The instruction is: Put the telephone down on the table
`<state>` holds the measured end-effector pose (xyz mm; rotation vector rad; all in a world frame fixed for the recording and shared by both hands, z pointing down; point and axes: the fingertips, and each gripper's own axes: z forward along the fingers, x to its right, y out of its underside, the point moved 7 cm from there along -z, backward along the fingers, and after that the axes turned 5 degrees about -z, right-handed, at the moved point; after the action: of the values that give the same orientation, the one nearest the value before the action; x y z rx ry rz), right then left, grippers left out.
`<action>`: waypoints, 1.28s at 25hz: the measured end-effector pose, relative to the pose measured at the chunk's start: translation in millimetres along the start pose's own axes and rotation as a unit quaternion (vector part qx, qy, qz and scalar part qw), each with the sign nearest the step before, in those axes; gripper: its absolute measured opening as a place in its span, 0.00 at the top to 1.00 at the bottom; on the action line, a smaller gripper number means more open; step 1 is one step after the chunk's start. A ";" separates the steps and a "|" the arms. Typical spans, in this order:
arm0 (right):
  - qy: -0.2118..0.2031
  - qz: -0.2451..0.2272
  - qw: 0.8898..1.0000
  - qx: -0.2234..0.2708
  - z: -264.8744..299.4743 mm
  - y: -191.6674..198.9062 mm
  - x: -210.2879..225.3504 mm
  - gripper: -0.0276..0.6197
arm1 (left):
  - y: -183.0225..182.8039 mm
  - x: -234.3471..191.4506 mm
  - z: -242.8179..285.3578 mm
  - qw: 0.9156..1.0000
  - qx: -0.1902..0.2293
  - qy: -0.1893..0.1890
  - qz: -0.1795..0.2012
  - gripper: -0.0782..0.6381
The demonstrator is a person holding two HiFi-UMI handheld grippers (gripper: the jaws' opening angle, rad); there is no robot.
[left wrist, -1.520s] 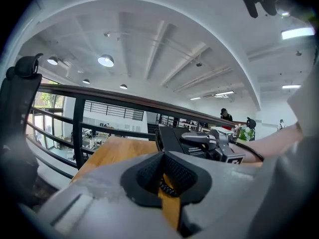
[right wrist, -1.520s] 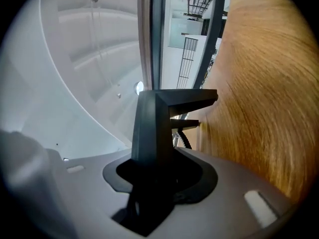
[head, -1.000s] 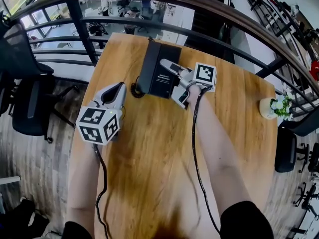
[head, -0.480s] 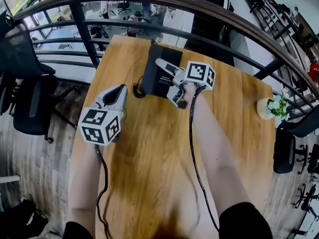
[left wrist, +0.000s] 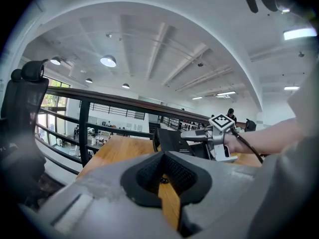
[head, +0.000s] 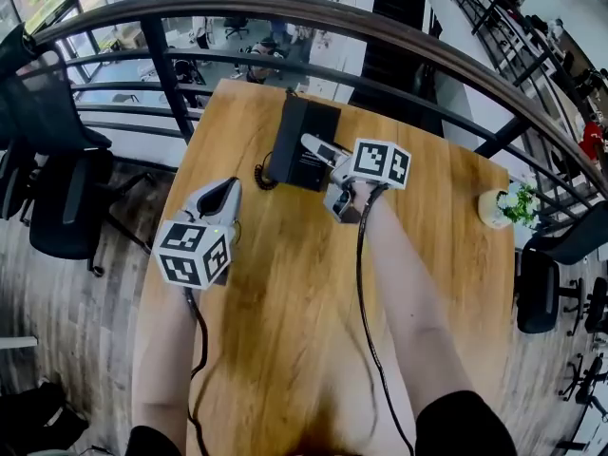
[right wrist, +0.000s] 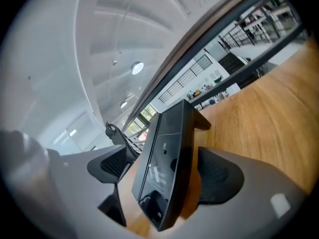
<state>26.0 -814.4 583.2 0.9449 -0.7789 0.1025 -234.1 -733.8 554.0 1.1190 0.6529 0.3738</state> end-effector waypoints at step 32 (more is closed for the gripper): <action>-0.063 -0.237 0.969 0.023 -232.8 83.9 -197.0 0.57 | 20.1 171.2 -227.5 0.998 0.033 -0.053 -0.014 0.89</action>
<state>-22.1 -538.7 435.9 1.1668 -0.6489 -0.3609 -251.8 -465.4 458.4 1.1830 0.5899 0.2687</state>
